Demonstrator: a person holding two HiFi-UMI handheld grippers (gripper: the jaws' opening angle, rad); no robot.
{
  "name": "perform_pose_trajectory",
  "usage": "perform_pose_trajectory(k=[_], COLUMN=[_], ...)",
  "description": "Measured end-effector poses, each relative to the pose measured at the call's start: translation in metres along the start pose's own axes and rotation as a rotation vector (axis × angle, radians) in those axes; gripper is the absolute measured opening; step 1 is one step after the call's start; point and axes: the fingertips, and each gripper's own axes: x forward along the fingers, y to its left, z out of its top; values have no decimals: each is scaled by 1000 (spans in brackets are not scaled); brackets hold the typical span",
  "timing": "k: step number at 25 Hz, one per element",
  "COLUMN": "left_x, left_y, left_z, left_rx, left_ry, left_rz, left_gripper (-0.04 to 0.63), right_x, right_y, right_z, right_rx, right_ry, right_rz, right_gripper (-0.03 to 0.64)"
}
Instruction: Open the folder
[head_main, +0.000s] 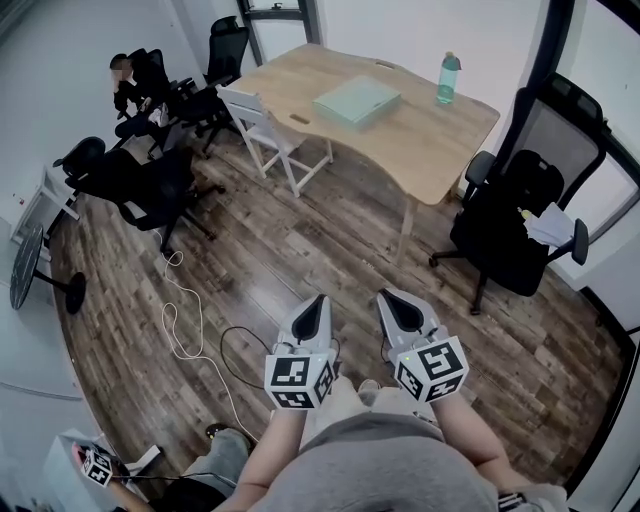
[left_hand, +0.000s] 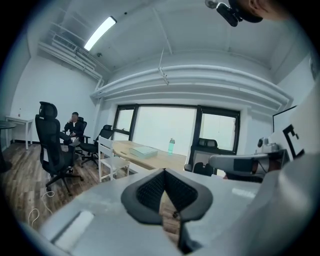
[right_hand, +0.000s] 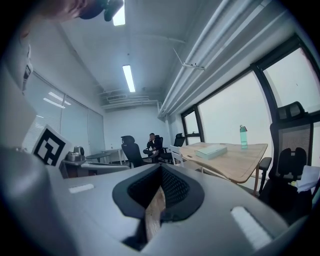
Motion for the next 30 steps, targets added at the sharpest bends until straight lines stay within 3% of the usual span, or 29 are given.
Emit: perform_pose_trajectory(k=[14,30], left_x=[41,176], left_y=[21,135], left_z=[9,58], left_rx=[-5,7], left_ry=[-10,-9], left_rz=[-10,-24], left_gripper=[2,2], right_x=[40,207], right_y=[-28,-86], right_z=[3,41], right_rx=[21,-21], right_ry=[6,2], right_rz=[-18,-56], right_gripper=[-2,-2])
